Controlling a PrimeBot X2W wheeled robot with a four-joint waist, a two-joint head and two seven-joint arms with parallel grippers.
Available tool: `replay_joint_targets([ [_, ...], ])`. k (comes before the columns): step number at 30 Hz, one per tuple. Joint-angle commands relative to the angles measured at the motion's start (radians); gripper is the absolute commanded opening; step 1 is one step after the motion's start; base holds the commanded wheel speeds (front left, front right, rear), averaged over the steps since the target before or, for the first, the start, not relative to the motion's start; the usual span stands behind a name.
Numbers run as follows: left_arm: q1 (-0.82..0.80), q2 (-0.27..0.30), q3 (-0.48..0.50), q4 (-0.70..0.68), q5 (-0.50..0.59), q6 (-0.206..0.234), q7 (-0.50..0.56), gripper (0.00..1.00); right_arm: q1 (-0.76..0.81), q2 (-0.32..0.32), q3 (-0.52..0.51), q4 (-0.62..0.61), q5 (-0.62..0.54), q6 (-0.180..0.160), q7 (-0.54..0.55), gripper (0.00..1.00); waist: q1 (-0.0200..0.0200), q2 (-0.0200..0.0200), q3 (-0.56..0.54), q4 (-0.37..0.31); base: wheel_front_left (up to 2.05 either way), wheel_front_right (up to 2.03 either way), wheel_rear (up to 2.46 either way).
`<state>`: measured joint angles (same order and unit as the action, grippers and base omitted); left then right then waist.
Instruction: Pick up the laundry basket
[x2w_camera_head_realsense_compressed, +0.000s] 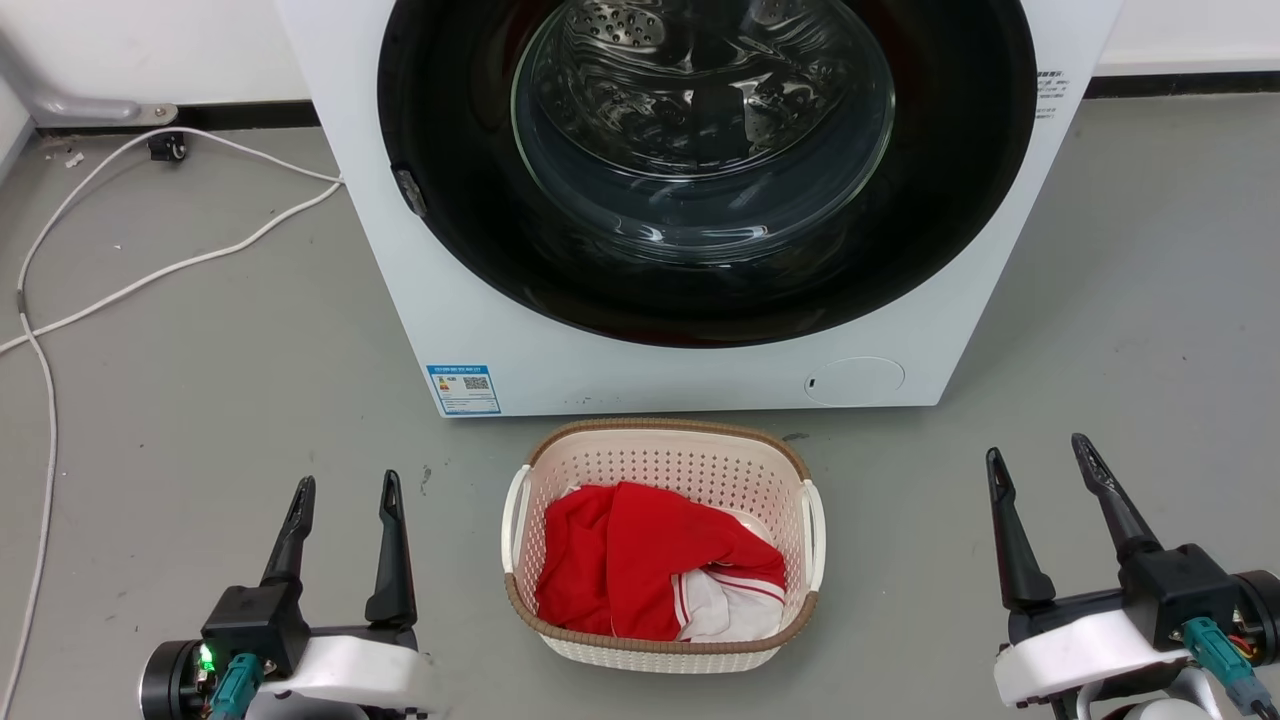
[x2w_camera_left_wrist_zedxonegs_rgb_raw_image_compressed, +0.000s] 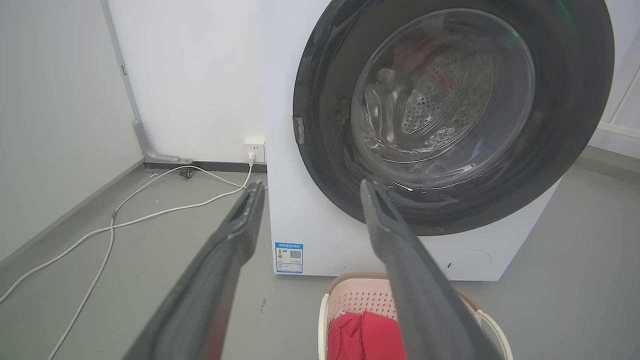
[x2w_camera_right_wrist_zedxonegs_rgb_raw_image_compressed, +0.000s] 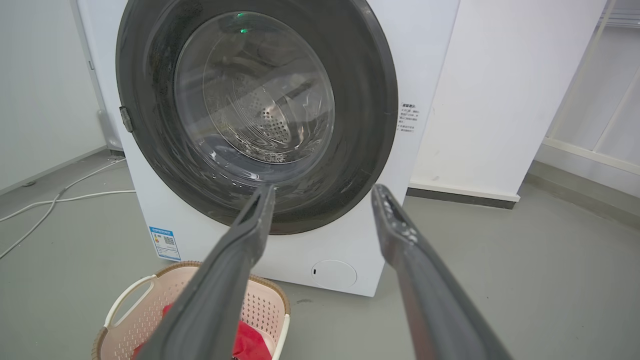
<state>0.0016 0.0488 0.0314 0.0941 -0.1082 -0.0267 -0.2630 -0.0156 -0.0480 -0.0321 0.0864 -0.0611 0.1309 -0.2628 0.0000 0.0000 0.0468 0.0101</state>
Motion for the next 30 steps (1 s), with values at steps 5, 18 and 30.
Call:
replay_joint_targets([
  [5, 0.007, 0.003, -0.001, 0.001, 0.002, -0.003, -0.003, 1.00, 0.002, -0.004, -0.001, -0.002, 0.005, 0.000, -0.003, 1.00, 0.0000, 0.0000, 0.005, 0.001, 0.00, 0.00, 0.00],
  [18, -0.133, 0.003, 0.029, 0.129, 0.003, -0.046, -0.003, 1.00, -0.101, -0.004, 0.024, 0.081, -0.001, 0.000, -0.003, 1.00, 0.0000, 0.0000, 0.104, -0.019, 0.00, 0.00, 0.00],
  [30, -0.456, 0.062, 0.024, 0.483, 0.038, -0.091, -0.003, 1.00, -0.368, -0.003, 0.087, 0.374, -0.055, 0.000, -0.003, 1.00, 0.0000, 0.0000, 0.316, -0.045, 0.00, 0.00, 0.00],
])
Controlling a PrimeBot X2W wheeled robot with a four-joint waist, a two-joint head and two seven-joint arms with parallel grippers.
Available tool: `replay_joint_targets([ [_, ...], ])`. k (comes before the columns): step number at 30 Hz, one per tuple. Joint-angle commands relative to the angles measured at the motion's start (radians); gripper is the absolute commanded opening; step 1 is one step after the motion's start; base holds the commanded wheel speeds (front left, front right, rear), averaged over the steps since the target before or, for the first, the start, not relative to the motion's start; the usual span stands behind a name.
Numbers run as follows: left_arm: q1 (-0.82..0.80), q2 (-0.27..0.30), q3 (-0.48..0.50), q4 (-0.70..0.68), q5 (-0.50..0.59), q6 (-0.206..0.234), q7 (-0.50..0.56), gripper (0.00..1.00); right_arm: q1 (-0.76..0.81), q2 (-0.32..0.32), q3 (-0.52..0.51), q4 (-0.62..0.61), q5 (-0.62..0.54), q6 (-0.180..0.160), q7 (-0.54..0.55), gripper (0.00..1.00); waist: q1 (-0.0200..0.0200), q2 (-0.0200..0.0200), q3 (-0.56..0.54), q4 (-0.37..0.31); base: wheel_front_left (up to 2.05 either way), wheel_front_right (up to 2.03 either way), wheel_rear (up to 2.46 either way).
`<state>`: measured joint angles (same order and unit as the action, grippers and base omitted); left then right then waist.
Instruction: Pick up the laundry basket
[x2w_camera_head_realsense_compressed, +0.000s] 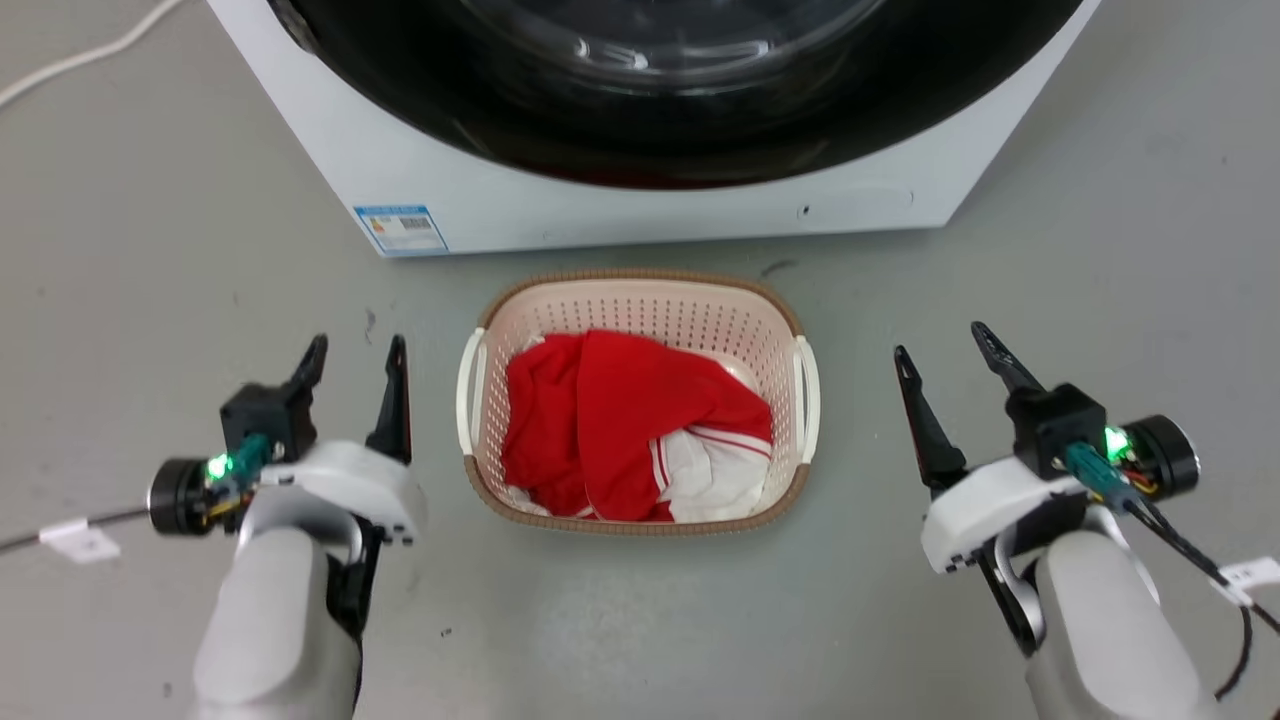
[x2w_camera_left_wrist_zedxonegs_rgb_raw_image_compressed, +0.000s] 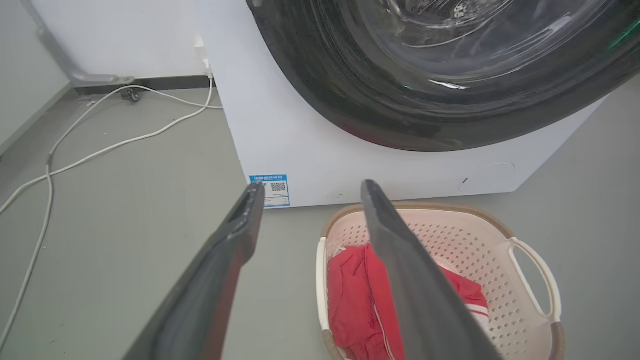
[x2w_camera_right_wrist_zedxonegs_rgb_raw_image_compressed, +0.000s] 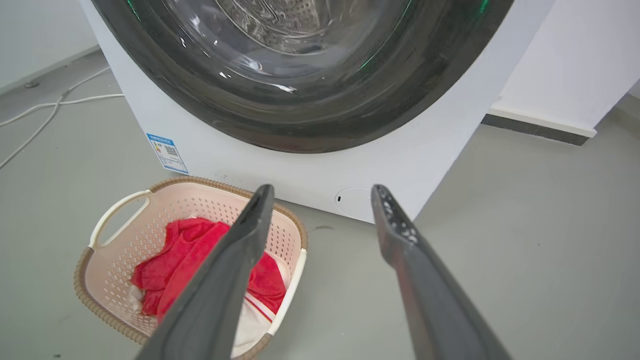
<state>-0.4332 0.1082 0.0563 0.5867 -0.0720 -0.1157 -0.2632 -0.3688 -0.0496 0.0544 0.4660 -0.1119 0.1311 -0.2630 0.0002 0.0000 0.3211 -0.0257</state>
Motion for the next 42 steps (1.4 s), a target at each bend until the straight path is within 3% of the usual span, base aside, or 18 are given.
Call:
replay_joint_targets([
  [1, -0.050, 0.010, -0.006, 0.025, -0.001, -0.005, -0.002, 1.00, -0.042, -0.001, 0.008, 0.023, -0.011, -0.001, -0.003, 1.00, -0.0002, 0.0000, 0.061, -0.011, 0.00, 0.00, 0.00],
  [13, -0.388, 0.074, -0.152, 0.415, -0.061, -0.014, 0.036, 1.00, -0.335, -0.006, 0.091, 0.395, -0.051, -0.001, -0.003, 1.00, -0.0002, 0.0000, 0.244, -0.026, 0.00, 0.00, 0.00],
  [26, -0.600, 0.119, -0.342, 0.570, -0.248, -0.015, 0.201, 1.00, -0.597, -0.005, 0.223, 0.743, 0.024, -0.001, 0.015, 1.00, -0.0002, 0.0000, 0.374, -0.022, 0.00, 0.00, 0.00],
  [42, -0.685, 0.158, -0.523, 0.593, -0.403, -0.015, 0.280, 1.00, -0.707, 0.000, 0.427, 0.807, 0.228, -0.001, 0.133, 1.00, -0.0002, 0.0000, 0.492, -0.017, 0.00, 0.00, 0.00],
])
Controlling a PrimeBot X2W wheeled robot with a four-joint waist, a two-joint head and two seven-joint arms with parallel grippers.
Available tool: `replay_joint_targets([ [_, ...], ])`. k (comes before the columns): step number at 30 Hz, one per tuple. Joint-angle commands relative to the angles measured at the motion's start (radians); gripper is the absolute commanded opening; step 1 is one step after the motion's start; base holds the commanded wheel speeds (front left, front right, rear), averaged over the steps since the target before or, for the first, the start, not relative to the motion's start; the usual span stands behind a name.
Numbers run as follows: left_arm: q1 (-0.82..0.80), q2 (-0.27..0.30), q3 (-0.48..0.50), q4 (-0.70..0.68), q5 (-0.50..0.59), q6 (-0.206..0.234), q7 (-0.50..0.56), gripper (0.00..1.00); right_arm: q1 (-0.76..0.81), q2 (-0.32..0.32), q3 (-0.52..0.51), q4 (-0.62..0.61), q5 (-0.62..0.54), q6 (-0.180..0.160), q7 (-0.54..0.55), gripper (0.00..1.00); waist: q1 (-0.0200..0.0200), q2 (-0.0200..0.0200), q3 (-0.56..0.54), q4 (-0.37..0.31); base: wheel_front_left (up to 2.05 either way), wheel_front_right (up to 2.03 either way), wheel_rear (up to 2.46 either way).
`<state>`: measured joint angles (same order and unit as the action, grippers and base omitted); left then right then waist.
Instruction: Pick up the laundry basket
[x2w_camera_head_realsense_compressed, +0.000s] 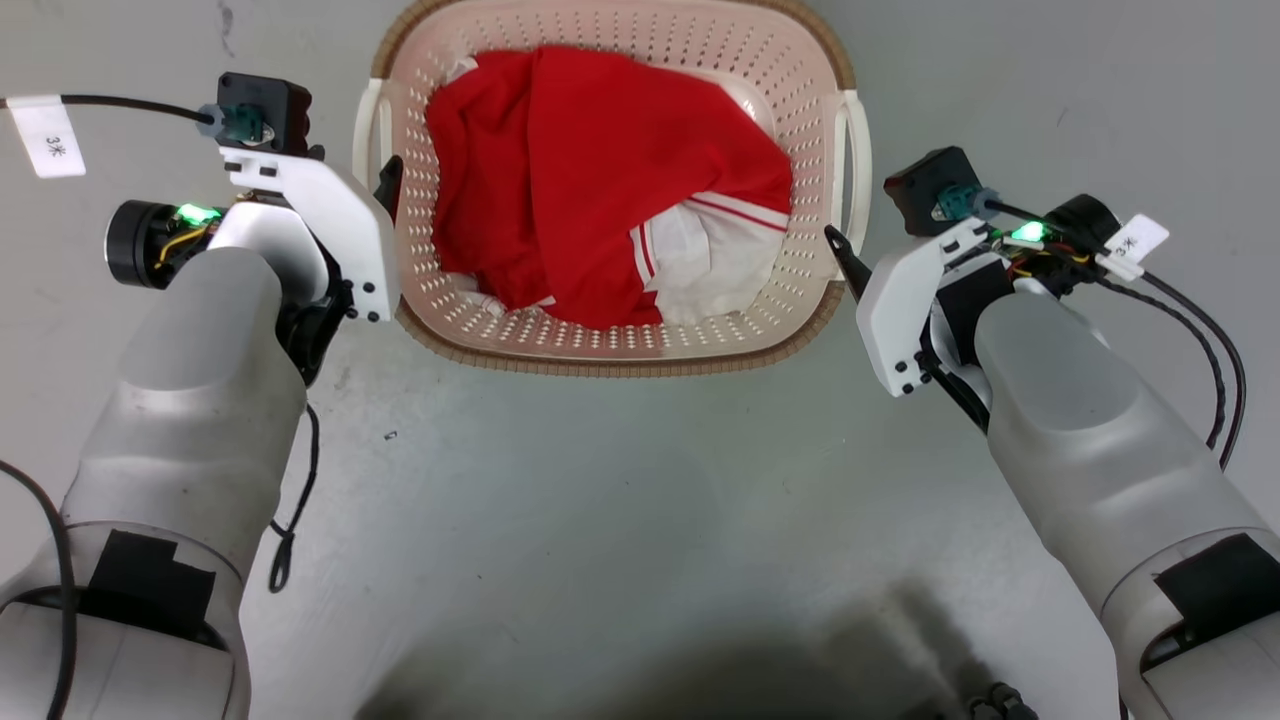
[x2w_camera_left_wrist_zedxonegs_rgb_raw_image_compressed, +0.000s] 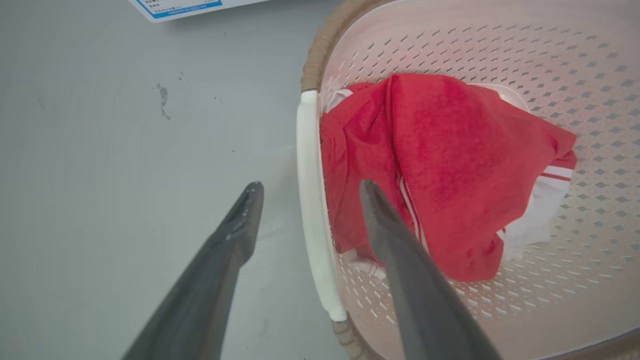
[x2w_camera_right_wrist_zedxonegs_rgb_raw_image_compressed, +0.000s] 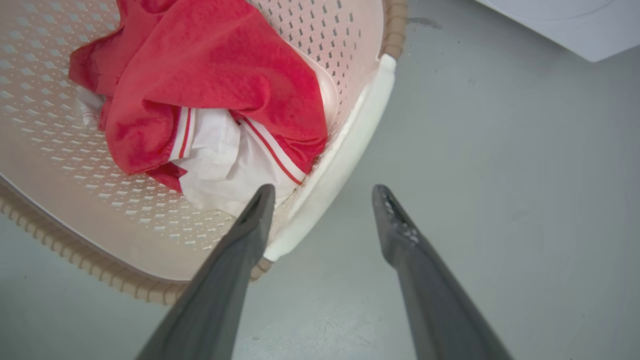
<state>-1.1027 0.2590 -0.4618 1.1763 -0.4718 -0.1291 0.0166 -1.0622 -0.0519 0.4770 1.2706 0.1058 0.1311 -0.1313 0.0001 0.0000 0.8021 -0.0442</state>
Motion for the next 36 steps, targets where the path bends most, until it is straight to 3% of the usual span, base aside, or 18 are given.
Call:
replay_joint_targets([
  [1, -0.024, 0.004, -0.027, 0.011, -0.025, -0.001, 0.003, 1.00, -0.022, 0.002, 0.032, 0.004, 0.046, -0.001, 0.020, 1.00, -0.0001, 0.0000, 0.029, 0.005, 0.00, 0.00, 0.00],
  [18, -0.046, 0.001, -0.155, 0.032, -0.113, -0.001, 0.034, 1.00, -0.051, -0.016, 0.106, 0.013, 0.160, -0.001, 0.054, 1.00, -0.0001, 0.0000, 0.084, 0.009, 0.00, 0.00, 0.00],
  [19, -0.050, 0.002, -0.167, 0.032, -0.114, -0.001, 0.037, 0.56, -0.051, -0.015, 0.110, 0.013, 0.164, -0.001, 0.051, 0.32, -0.0001, 0.0000, 0.086, 0.009, 0.00, 0.00, 0.00],
  [20, -0.053, 0.002, -0.172, 0.030, -0.119, -0.001, 0.036, 0.00, -0.052, -0.016, 0.113, 0.014, 0.169, -0.001, 0.048, 0.00, -0.0001, 0.0000, 0.088, 0.009, 0.00, 0.00, 0.00],
  [36, -0.019, 0.000, -0.270, 0.031, -0.218, 0.000, 0.077, 0.00, -0.023, -0.019, 0.202, 0.016, 0.254, -0.001, 0.089, 0.00, -0.0001, 0.0000, 0.005, 0.016, 0.00, 0.00, 0.00],
])
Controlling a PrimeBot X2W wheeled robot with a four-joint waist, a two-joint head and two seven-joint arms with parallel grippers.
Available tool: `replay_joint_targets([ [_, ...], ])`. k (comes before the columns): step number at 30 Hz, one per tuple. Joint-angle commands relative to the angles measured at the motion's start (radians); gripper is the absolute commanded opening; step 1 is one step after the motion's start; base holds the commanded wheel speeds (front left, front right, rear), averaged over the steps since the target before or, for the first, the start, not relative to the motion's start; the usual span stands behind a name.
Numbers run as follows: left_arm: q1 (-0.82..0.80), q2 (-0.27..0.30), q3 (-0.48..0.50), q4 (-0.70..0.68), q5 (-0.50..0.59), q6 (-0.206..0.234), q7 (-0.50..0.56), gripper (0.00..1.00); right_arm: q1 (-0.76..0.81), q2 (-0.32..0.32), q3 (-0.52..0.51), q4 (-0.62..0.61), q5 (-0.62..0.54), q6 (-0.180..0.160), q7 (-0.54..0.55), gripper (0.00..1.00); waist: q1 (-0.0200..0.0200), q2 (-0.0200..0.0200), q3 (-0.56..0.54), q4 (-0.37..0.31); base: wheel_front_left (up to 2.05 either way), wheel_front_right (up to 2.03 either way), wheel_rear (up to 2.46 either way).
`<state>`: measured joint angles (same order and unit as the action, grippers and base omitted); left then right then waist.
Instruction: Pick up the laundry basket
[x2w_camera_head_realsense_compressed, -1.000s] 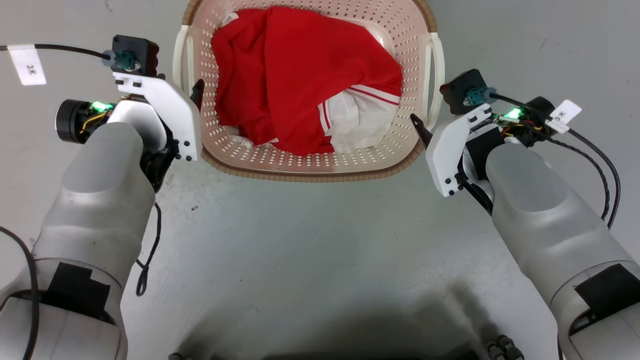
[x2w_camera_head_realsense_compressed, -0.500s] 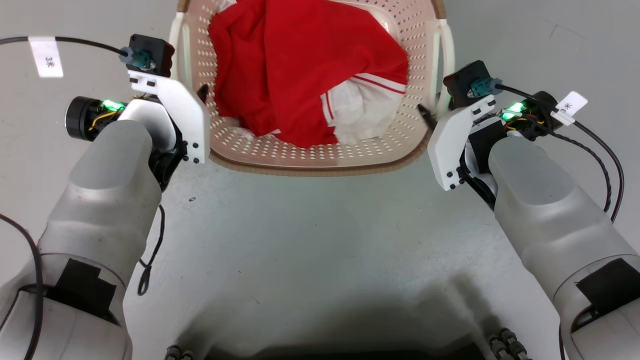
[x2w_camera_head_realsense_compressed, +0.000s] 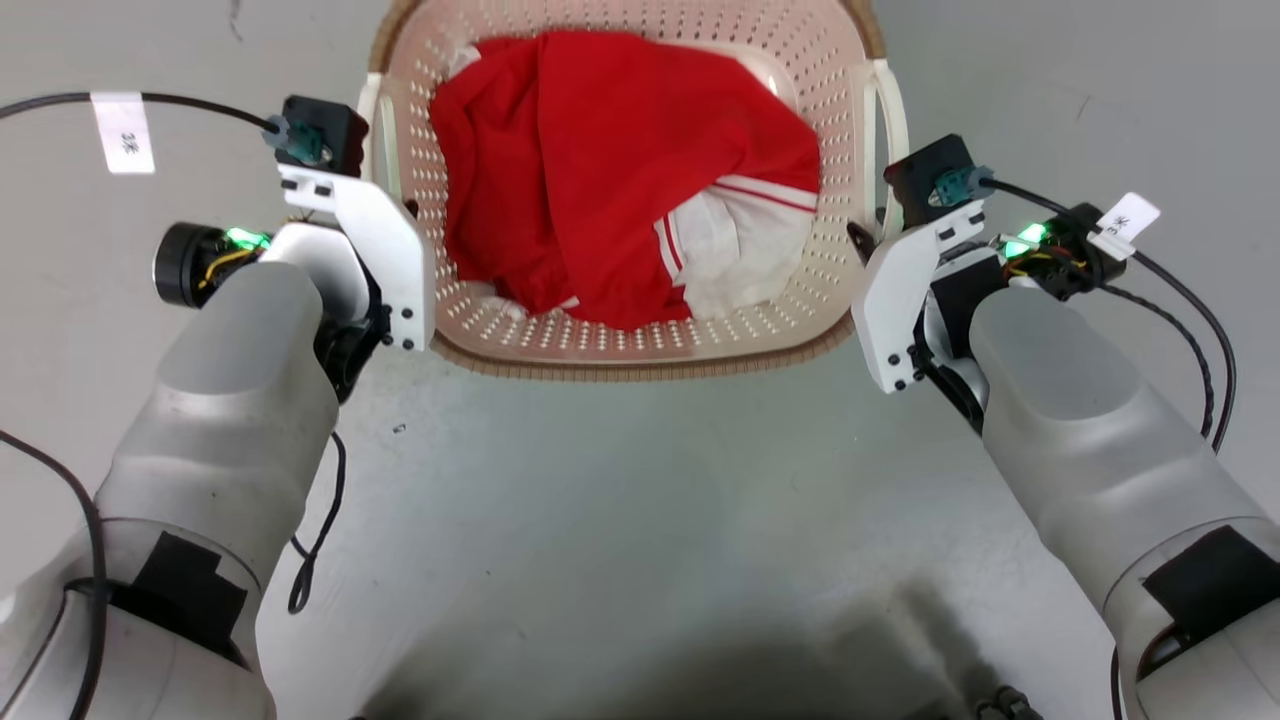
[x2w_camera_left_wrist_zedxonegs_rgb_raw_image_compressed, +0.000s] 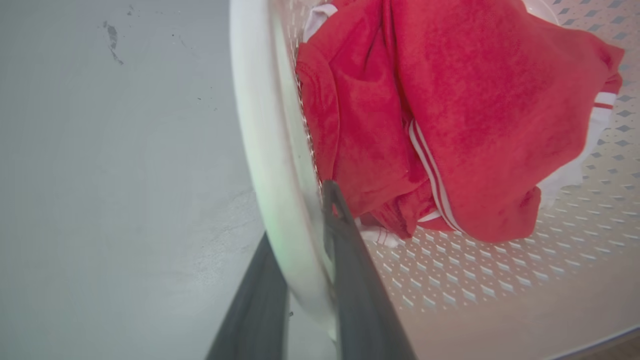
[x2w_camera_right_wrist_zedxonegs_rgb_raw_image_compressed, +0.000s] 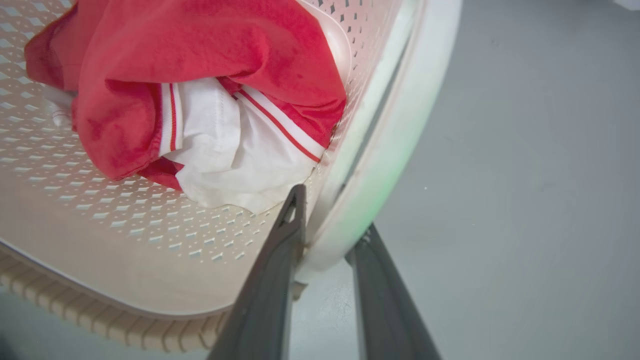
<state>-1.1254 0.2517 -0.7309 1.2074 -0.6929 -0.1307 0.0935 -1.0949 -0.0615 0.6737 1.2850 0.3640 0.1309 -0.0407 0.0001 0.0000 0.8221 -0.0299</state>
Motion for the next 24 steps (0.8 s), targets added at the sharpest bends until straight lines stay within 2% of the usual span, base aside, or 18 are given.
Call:
replay_joint_targets([
  [1, 0.011, 0.006, -0.008, -0.001, -0.006, 0.001, 0.004, 0.00, 0.015, -0.009, 0.013, 0.001, 0.003, 0.000, 0.005, 0.00, -0.0001, 0.0000, -0.029, 0.002, 0.00, 0.00, 0.00],
  [13, 0.142, 0.005, -0.068, -0.016, -0.115, 0.000, 0.063, 0.00, 0.116, -0.002, 0.127, -0.034, 0.126, 0.000, 0.108, 0.00, -0.0001, 0.0000, -0.232, 0.000, 0.00, 0.00, 0.00],
  [24, 0.254, 0.012, -0.128, -0.056, -0.221, -0.001, 0.151, 0.00, 0.226, -0.029, 0.266, -0.094, 0.273, 0.001, 0.251, 0.00, -0.0001, 0.0000, -0.423, -0.002, 0.00, 0.00, 0.00],
])
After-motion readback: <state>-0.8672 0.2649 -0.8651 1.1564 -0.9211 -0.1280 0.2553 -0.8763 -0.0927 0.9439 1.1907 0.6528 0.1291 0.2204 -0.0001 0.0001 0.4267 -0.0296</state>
